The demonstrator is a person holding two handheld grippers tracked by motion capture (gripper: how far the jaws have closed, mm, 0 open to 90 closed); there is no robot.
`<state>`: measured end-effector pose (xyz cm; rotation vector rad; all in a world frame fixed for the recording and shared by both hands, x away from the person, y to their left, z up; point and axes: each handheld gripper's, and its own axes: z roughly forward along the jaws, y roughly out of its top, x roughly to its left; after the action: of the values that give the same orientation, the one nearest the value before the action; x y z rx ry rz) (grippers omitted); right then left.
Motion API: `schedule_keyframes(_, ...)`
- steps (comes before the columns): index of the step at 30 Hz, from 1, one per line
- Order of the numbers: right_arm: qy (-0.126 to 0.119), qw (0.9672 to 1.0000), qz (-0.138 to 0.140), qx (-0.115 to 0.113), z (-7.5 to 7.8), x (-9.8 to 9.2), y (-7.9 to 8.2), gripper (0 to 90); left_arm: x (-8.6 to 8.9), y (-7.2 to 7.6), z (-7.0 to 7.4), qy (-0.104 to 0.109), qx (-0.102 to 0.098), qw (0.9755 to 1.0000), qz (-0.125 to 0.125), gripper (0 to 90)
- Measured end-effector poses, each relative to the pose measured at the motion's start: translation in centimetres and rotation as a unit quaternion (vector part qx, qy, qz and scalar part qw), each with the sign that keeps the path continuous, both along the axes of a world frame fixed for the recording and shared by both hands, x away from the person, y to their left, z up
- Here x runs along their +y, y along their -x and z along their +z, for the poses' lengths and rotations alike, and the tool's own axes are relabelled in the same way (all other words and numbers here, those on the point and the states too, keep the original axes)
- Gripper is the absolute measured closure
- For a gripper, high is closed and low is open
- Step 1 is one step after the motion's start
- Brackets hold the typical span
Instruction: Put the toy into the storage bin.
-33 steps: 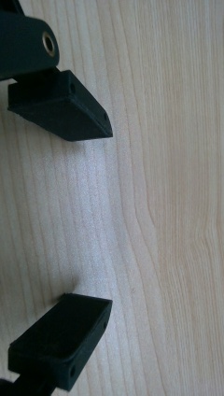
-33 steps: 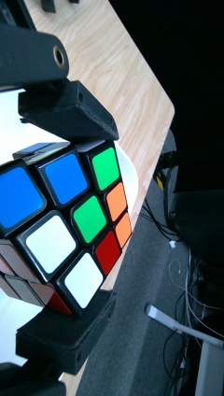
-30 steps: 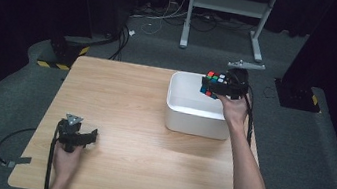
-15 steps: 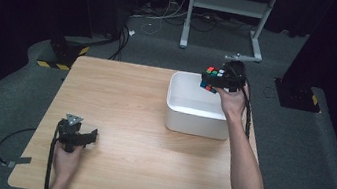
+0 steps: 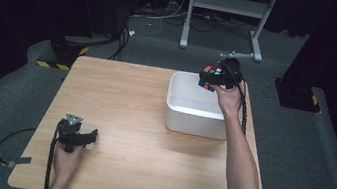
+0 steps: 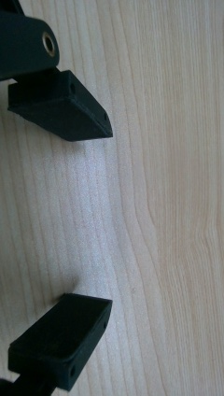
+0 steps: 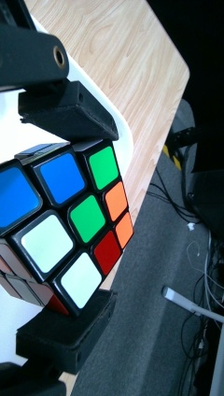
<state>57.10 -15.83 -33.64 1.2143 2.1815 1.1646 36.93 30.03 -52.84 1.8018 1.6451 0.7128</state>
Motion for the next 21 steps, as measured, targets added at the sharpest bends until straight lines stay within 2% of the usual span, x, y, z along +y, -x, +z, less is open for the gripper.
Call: schedule_keyframes(21, 0.006, 0.9996, -0.014, 0.025, -1.8, -0.7, -1.0, 20.0, 0.0, 0.0, 0.0, 0.000, 0.000, 1.0000, 0.000, 15.3)
